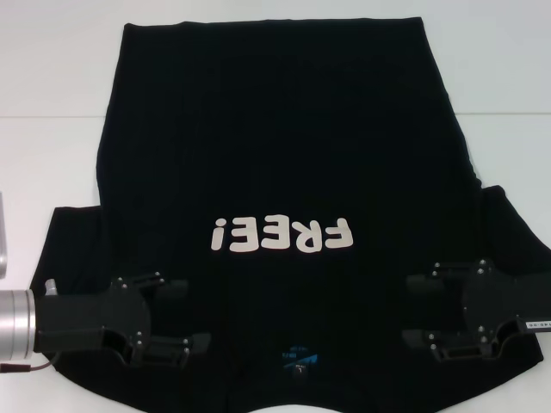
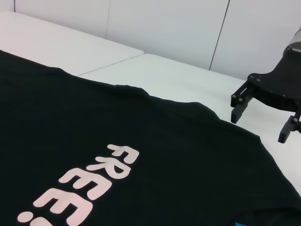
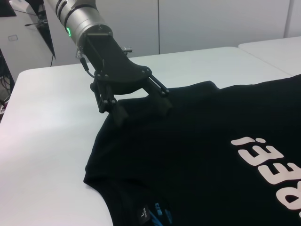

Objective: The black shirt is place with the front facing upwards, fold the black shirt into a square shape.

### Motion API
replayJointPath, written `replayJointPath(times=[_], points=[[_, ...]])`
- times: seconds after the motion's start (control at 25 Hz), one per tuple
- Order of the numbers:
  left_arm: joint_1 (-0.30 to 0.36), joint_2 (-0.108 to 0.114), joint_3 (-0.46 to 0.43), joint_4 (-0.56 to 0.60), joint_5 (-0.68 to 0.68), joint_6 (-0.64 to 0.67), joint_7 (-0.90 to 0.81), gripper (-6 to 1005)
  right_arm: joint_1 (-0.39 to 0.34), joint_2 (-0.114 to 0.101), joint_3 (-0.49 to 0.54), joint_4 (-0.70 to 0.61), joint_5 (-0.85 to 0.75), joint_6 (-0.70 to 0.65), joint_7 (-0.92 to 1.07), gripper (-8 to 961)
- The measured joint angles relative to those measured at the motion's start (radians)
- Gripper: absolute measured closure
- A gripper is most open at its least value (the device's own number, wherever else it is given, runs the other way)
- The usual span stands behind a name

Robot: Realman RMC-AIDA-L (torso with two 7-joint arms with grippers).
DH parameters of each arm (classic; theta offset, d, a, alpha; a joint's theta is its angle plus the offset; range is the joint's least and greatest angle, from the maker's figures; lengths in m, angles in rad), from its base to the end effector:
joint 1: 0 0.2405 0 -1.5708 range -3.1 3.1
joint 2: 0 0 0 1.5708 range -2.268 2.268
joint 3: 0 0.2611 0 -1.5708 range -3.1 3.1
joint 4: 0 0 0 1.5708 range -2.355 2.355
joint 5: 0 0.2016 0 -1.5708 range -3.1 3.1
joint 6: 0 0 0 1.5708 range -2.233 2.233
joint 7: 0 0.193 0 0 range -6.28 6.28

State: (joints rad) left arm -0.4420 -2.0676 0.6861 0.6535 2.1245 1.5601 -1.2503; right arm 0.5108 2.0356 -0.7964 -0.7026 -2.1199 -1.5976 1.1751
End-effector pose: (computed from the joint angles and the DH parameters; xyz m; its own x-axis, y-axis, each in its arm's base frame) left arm -0.2886 0.3074 -0.0524 0.8631 0.3352 0.3778 0.4214 -0.8903 -0.1727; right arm 0.2652 0.3216 -0.0468 0.9495 -0.1385 -0.2817 -0.1880 -0.9695 -0.1572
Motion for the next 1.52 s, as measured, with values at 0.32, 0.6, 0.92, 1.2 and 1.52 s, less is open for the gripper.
replayJointPath(times=[0.32, 0.6, 0.92, 1.2, 1.52], points=[[0.0, 0.0, 0.0, 0.0, 0.0, 0.0, 0.002, 65, 0.0, 0.0, 0.003, 0.0, 0.0, 0.001, 0.0, 177], [-0.001, 0.002, 0.001, 0.0, 0.0, 0.0, 0.0, 66, 0.0, 0.0, 0.004, 0.0, 0.0, 0.003, 0.001, 177], [-0.001, 0.001, -0.003, 0.0, -0.003, -0.002, -0.022, 66, 0.0, 0.0, 0.007, 0.0, 0.001, 0.006, 0.002, 178], [-0.025, 0.045, -0.08, -0.007, -0.003, 0.007, -0.422, 66, 0.0, 0.002, 0.029, 0.0, 0.004, 0.006, 0.019, 177], [-0.039, 0.148, -0.079, -0.005, 0.057, -0.06, -0.987, 67, 0.001, 0.001, 0.06, -0.011, 0.005, 0.008, 0.069, 177]])
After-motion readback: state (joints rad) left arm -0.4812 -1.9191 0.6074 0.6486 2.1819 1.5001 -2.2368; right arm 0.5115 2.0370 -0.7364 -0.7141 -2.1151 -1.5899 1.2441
